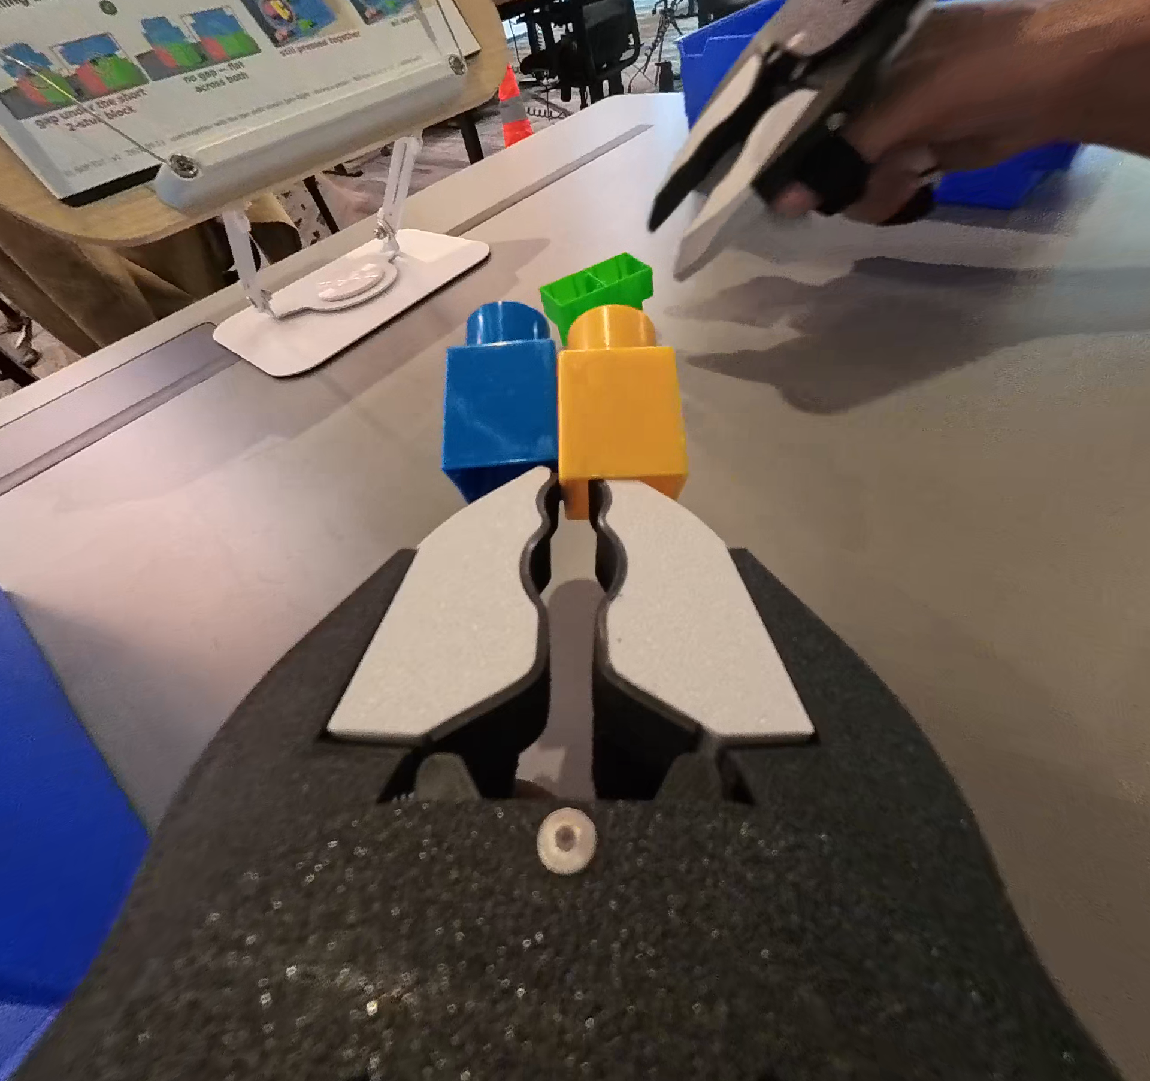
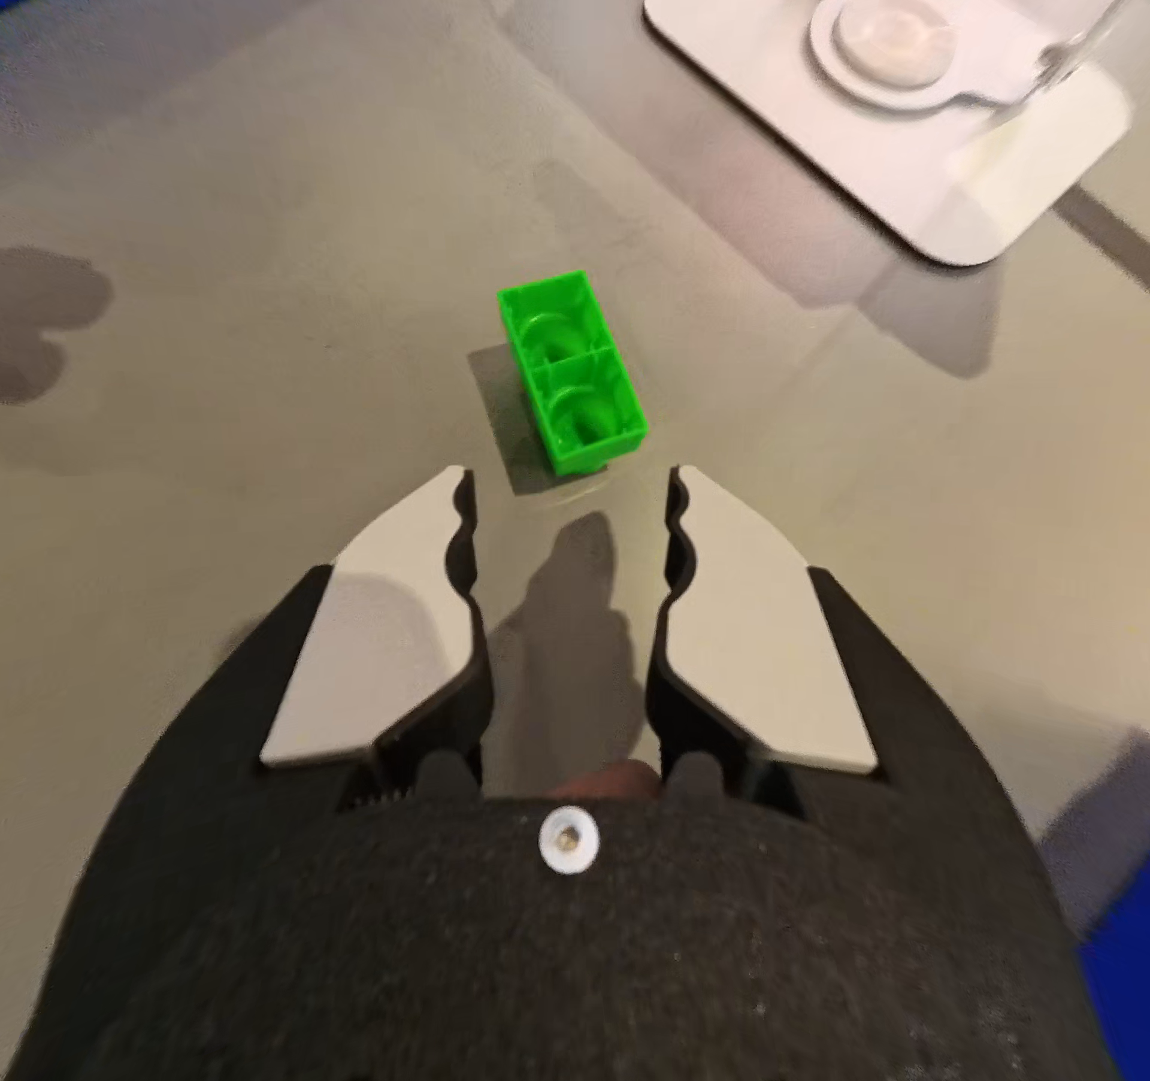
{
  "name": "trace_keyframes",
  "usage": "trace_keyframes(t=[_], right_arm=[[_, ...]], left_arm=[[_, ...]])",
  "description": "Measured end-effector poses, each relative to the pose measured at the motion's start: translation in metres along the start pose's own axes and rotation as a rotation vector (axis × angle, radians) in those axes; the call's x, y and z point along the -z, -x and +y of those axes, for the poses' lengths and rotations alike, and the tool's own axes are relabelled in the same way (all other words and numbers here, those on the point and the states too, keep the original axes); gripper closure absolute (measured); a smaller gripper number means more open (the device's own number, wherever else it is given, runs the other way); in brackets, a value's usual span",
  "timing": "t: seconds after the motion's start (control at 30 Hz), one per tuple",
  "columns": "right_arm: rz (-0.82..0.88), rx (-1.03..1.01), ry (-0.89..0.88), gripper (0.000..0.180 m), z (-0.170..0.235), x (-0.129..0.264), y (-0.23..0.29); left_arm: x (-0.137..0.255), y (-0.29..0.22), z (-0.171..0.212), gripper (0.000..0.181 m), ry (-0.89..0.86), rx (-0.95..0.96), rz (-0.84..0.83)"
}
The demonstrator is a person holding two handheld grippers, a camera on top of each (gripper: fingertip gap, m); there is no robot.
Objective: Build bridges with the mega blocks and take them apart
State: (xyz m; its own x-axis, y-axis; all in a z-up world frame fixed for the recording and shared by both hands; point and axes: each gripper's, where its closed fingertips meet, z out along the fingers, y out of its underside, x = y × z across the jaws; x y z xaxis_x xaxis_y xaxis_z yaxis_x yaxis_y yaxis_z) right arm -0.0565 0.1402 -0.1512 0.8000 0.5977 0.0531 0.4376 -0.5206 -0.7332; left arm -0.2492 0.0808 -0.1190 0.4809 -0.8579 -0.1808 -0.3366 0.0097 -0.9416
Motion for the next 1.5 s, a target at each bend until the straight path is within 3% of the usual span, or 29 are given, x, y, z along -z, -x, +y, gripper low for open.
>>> trace_keyframes(t=[0.23,0.27,0.3,0.63,0.83,1.07,1.33,1.5], right_arm=[[-0.108,-0.06,0.007,0.125,0.001,-0.041,-0.002],[-0.092,-0.042,0.0,0.138,0.001,-0.044,-0.003],[-0.07,-0.01,-0.009,0.14,0.0,-0.046,-0.004],[0.386,0.539,-0.084,0.141,-0.019,0.004,-0.005],[0.374,0.589,-0.104,0.141,-0.012,0.015,0.022],[0.484,0.825,0.061,0.141,0.014,0.013,0.037],[0.383,0.711,0.159,0.14,0.037,0.008,0.049],[0.181,0.503,0.105,0.119,0.04,0.019,0.072]], left_arm=[[0.001,-0.003,-0.001,0.173,-0.008,-0.01,0.019],[0.001,-0.003,0.0,0.173,-0.007,-0.005,0.021],[0.001,-0.003,0.0,0.173,-0.005,0.001,0.024],[-0.003,0.002,0.001,0.173,0.085,0.038,0.049],[-0.001,-0.005,-0.01,0.173,0.074,0.019,0.072],[-0.003,-0.004,0.009,0.172,0.119,0.046,0.076],[-0.004,-0.002,0.013,0.172,0.128,0.046,0.084],[-0.004,-0.005,0.016,0.172,0.133,0.048,0.103]])
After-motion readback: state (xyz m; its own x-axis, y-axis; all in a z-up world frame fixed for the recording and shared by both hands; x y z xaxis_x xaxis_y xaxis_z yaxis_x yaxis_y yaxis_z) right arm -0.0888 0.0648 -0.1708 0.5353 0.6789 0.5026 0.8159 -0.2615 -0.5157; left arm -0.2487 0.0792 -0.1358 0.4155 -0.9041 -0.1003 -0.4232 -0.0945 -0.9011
